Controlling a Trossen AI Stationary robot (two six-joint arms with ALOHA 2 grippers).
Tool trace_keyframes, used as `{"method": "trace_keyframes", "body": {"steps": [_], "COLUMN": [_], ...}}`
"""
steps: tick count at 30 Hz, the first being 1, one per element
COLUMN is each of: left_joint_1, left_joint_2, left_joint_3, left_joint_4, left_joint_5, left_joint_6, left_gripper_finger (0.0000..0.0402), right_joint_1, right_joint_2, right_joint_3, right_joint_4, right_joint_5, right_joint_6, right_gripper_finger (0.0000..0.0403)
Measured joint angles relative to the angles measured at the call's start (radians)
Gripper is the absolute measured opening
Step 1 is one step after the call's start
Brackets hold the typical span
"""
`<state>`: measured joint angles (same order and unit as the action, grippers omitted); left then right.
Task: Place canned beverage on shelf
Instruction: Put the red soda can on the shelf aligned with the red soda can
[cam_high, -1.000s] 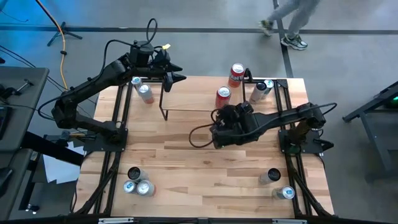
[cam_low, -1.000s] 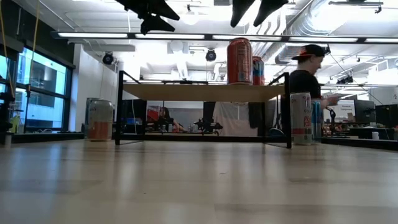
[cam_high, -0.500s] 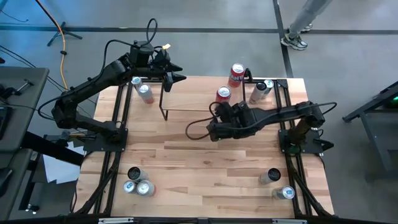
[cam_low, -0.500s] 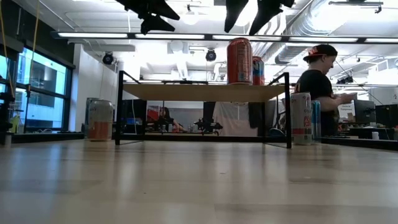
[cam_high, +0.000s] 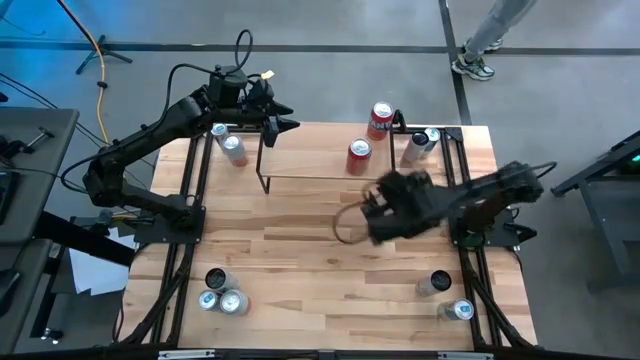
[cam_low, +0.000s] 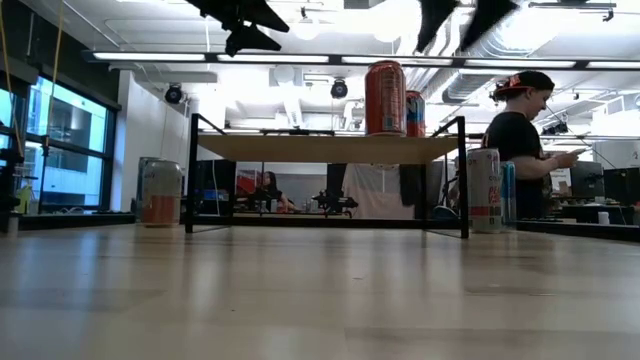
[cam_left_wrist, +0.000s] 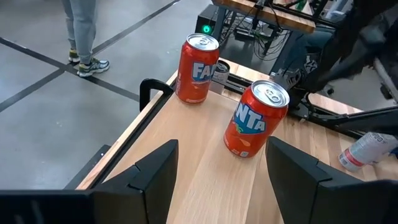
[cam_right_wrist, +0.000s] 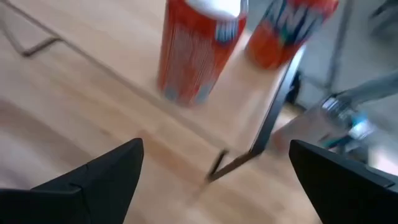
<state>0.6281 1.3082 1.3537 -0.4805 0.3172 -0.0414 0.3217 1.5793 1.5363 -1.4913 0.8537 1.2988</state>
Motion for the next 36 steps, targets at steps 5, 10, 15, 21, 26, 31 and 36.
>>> {"method": "trace_keyframes", "body": {"steps": [5, 10, 15, 21, 26, 31, 36], "left_joint_1": [0.0, 0.0, 0.0, 0.0, 0.0, 0.0, 0.0], "left_joint_2": [0.0, 0.0, 0.0, 0.0, 0.0, 0.0, 0.0], "left_joint_3": [0.0, 0.0, 0.0, 0.0, 0.0, 0.0, 0.0], "left_joint_4": [0.016, 0.016, 0.017, 0.017, 0.014, 0.014, 0.013], "left_joint_5": [0.0, -0.006, -0.007, -0.007, -0.007, -0.006, -0.006], "left_joint_6": [-0.01, -0.011, -0.01, -0.01, -0.01, -0.009, -0.001], "left_gripper_finger": [0.0204, 0.0204, 0.0204, 0.0204, 0.0204, 0.0204, 0.0204], "right_joint_1": [0.062, 0.053, 0.049, -0.024, -0.079, -0.088, -0.095], "right_joint_2": [-0.214, -0.331, -0.35, -0.301, -0.201, -0.064, 0.063], "right_joint_3": [-0.286, -0.44, -0.531, -0.575, -0.477, -0.322, -0.17], "right_joint_4": [0.405, 0.674, 0.725, 0.996, 1.065, 0.865, 0.662], "right_joint_5": [0.041, 0.165, 0.124, 0.005, 0.024, 0.19, 0.306], "right_joint_6": [0.021, -0.014, 0.03, -0.169, -0.399, -0.399, -0.261], "right_gripper_finger": [0.0387, 0.0387, 0.0387, 0.0387, 0.0387, 0.0387, 0.0387]}}
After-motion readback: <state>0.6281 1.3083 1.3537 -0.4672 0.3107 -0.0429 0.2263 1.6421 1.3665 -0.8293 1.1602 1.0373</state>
